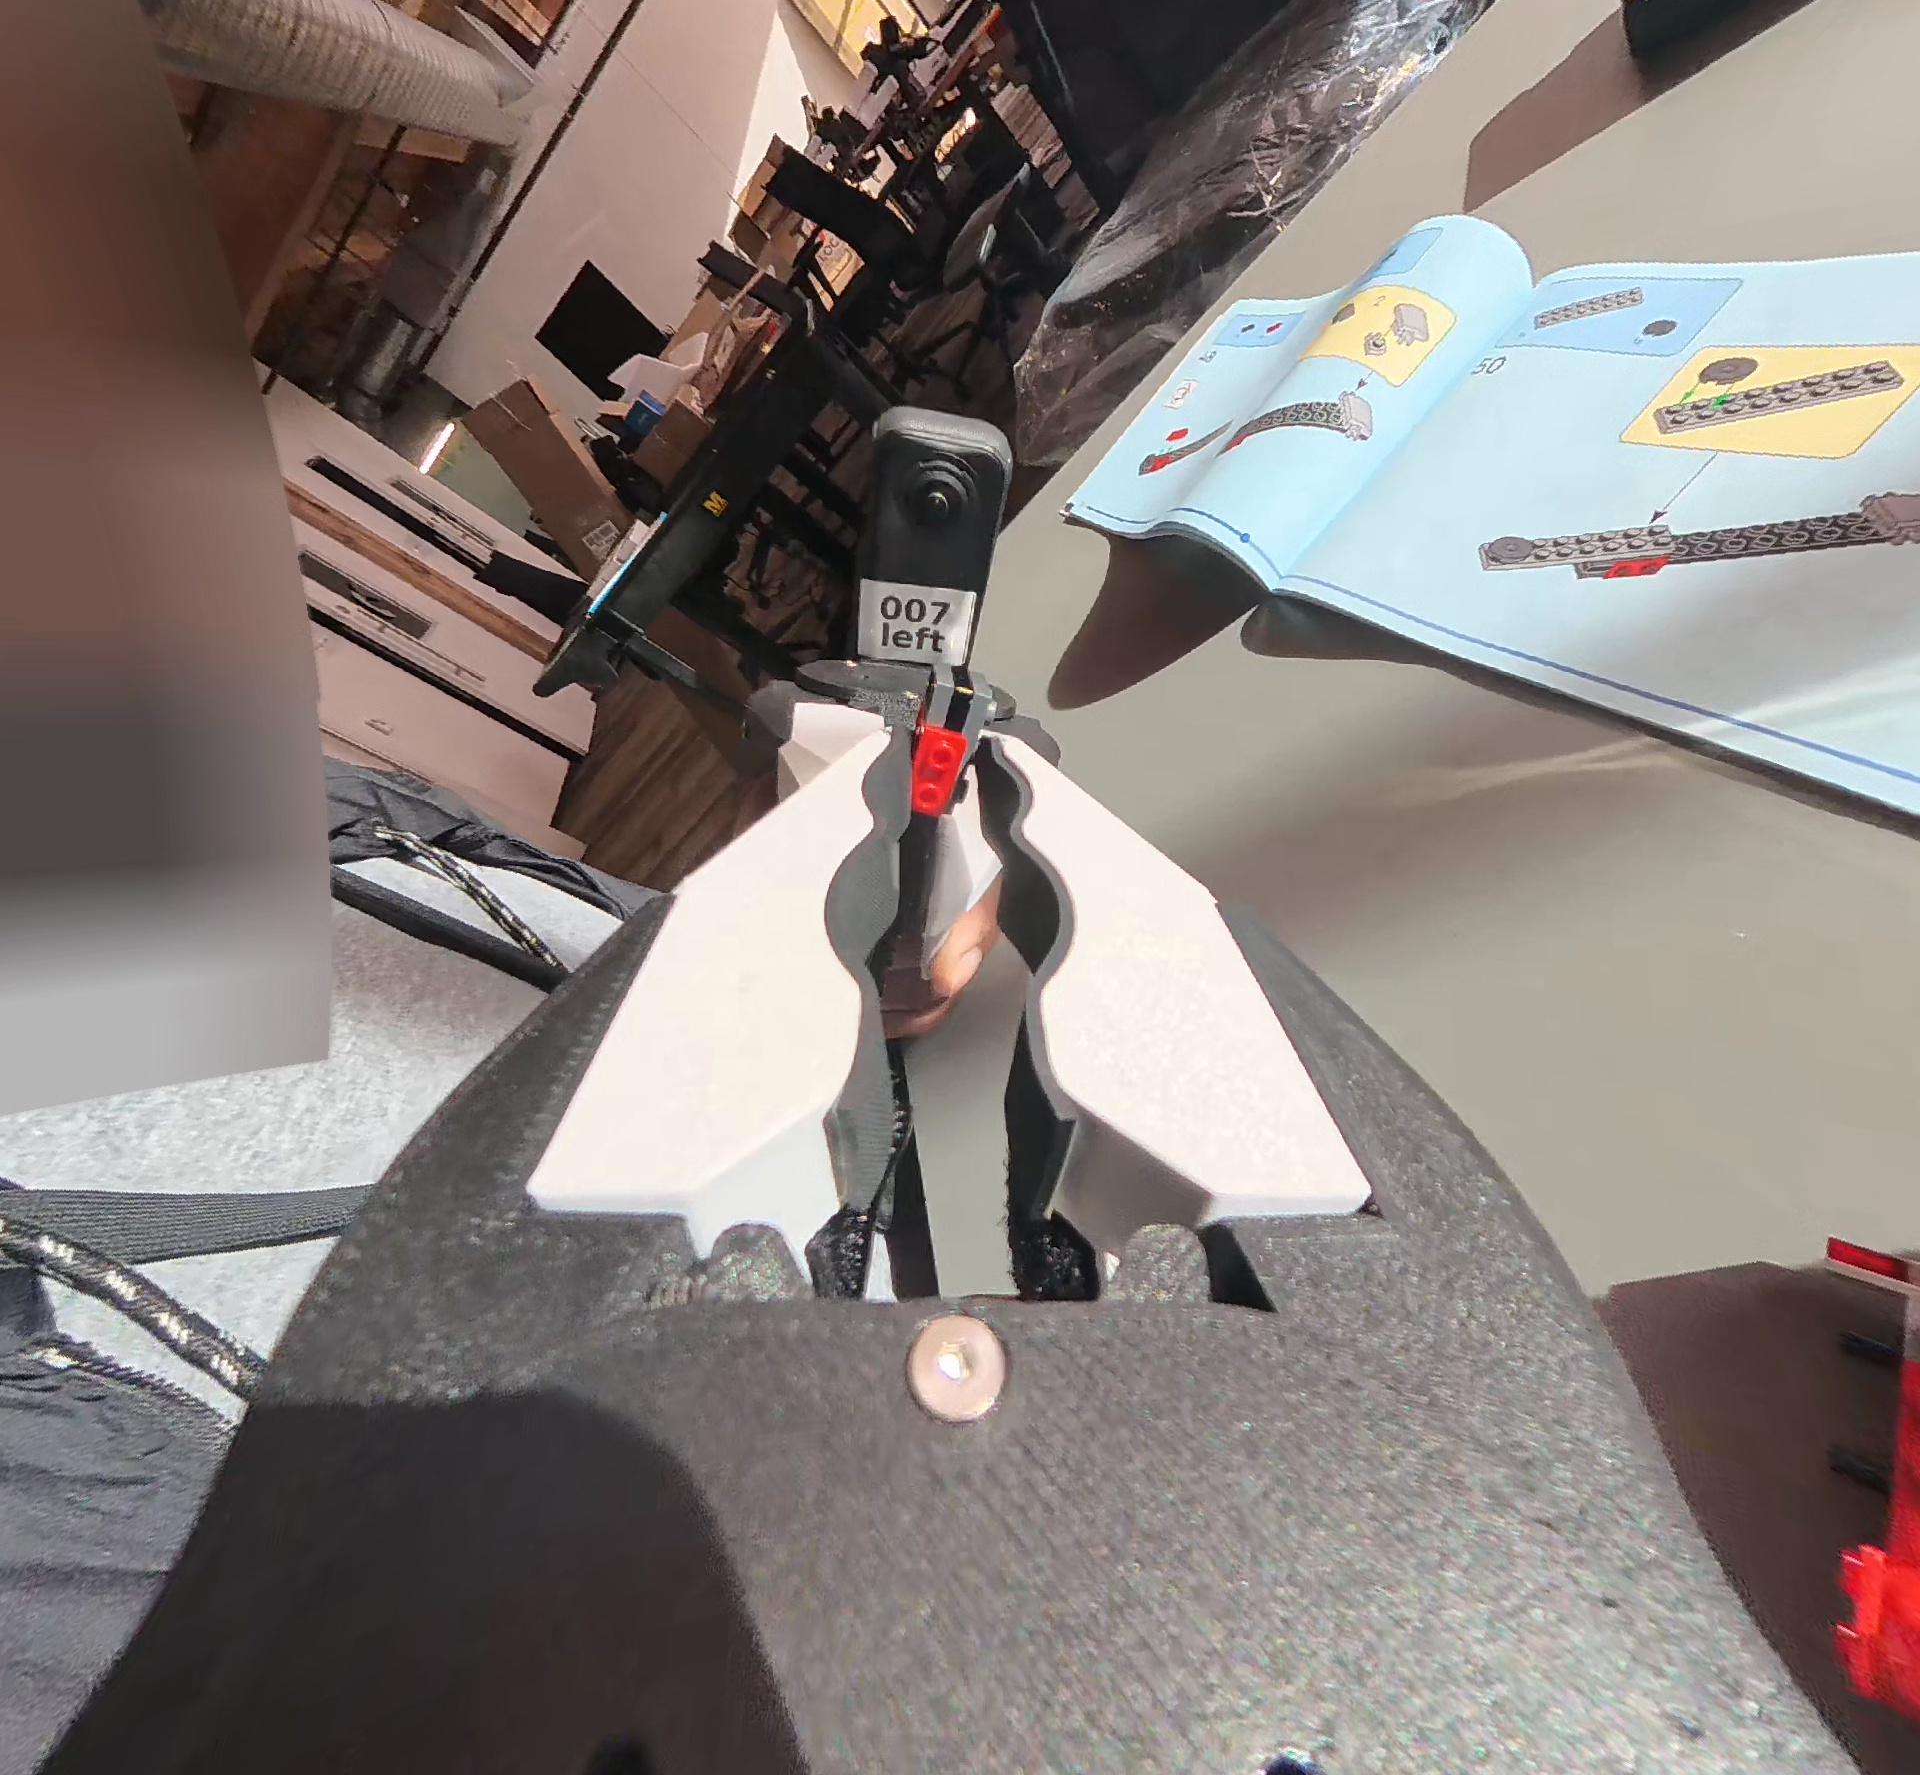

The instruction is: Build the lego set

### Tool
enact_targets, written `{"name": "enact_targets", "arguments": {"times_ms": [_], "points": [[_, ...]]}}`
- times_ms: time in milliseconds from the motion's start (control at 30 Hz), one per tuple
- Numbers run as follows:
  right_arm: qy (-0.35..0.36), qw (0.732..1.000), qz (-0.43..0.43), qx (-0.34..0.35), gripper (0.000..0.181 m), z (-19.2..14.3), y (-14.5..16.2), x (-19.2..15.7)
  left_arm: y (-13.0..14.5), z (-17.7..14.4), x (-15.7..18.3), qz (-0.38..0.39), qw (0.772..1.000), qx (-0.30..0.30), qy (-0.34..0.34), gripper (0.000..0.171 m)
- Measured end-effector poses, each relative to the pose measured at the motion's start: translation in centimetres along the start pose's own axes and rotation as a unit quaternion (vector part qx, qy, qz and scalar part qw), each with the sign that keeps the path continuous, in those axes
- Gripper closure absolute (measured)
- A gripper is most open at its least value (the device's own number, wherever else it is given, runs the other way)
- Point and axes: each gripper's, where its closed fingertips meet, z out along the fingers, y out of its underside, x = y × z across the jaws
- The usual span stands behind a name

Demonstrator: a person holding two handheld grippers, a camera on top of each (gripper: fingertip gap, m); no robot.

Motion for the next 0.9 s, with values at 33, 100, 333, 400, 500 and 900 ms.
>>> {"name": "enact_targets", "arguments": {"times_ms": [33, 100, 333, 400, 500, 900], "points": [[-0.001, 1.000, 0.001, 0.001, 0.167, -0.01, 0.00, 0.00, 0.01, 0.02, -0.02, 0.001, 1.000, 0.000, -0.001, 0.166], [-0.001, 1.000, -0.001, 0.003, 0.167, -0.02, -0.02, 0.03, -0.03, 0.01, -0.03, -0.001, 1.000, 0.002, 0.000, 0.166], [0.006, 1.000, 0.008, 0.011, 0.146, -0.20, 0.07, 0.62, -0.72, -0.23, 0.05, -0.022, 0.999, 0.025, 0.016, 0.167], [0.003, 1.000, 0.008, 0.013, 0.149, -0.21, 0.10, 0.52, -0.70, -0.24, 0.04, -0.018, 0.999, 0.024, 0.014, 0.167], [-0.004, 1.000, 0.005, 0.014, 0.158, -0.11, 0.12, 0.23, -0.52, -0.11, 0.03, -0.010, 1.000, 0.019, 0.009, 0.167], [-0.008, 1.000, -0.006, 0.016, 0.168, -0.14, 0.42, -0.19, -0.15, -0.08, -0.24, 0.027, 0.999, 0.002, -0.018, 0.166]]}}
